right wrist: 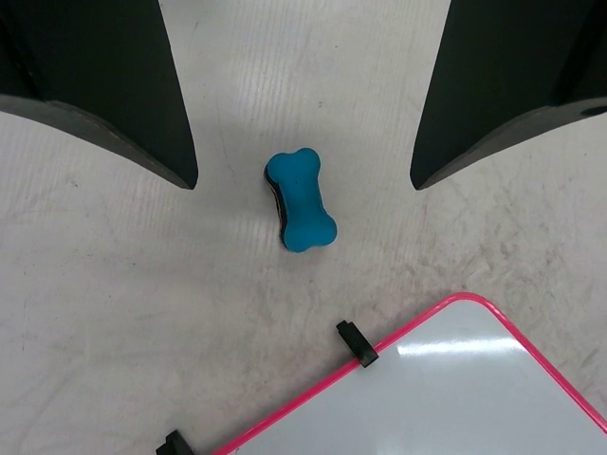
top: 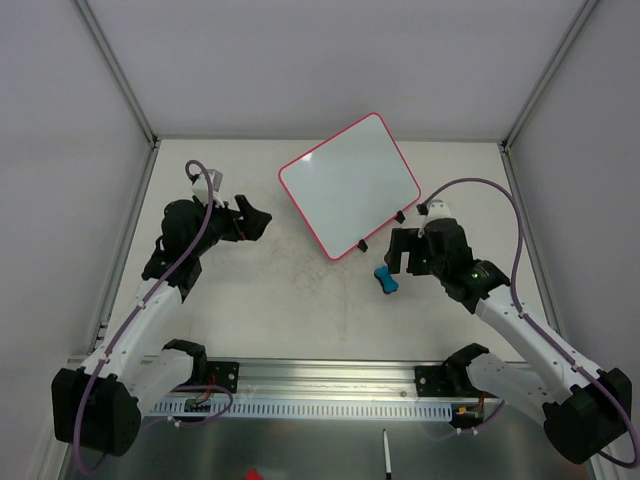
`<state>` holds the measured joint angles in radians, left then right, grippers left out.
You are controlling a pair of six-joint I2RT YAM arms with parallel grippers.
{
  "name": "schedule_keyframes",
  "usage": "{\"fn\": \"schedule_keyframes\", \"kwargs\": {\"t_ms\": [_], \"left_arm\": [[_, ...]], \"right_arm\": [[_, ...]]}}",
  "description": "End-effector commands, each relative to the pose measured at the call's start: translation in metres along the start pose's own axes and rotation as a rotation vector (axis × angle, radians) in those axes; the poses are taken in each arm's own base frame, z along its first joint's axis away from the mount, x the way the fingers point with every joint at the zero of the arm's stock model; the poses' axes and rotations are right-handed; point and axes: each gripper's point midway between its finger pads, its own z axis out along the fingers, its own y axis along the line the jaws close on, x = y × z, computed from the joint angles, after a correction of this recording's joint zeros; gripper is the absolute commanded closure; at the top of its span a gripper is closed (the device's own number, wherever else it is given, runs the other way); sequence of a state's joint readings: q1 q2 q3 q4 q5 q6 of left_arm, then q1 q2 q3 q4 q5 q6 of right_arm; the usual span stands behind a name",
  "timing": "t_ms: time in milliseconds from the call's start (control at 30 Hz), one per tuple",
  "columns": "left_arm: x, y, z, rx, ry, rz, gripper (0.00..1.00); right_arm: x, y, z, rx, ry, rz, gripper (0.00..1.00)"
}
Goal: Erase the whiteboard
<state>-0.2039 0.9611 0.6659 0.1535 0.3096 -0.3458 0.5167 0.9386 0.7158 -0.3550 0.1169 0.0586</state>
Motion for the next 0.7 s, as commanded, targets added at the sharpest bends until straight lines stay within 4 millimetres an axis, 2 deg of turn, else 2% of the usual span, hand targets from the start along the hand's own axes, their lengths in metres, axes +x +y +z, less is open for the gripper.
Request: {"fn": "schedule_keyframes", "kwargs": {"t_ms": [0,300,667], "left_arm": [[0.011,0.001,-0.016,-0.016,0.005,0.044,0.01],[0.028,-0.003,-0.045,-0.002,-0.024,0.025,0.01],[0.04,-0.004,-0.06,-0.003,-0.02,-0.001,0.01]], "right_arm": [[-0.028,0.009,-0.014,-0.061,-0.069,-0.014,0.01],[-0.029,0.004,-0.016,-0.074,-0.072,-0.004,0.01],[-0.026,0.002,-0.018,-0.073,-0.077,0.001,0.01]]}}
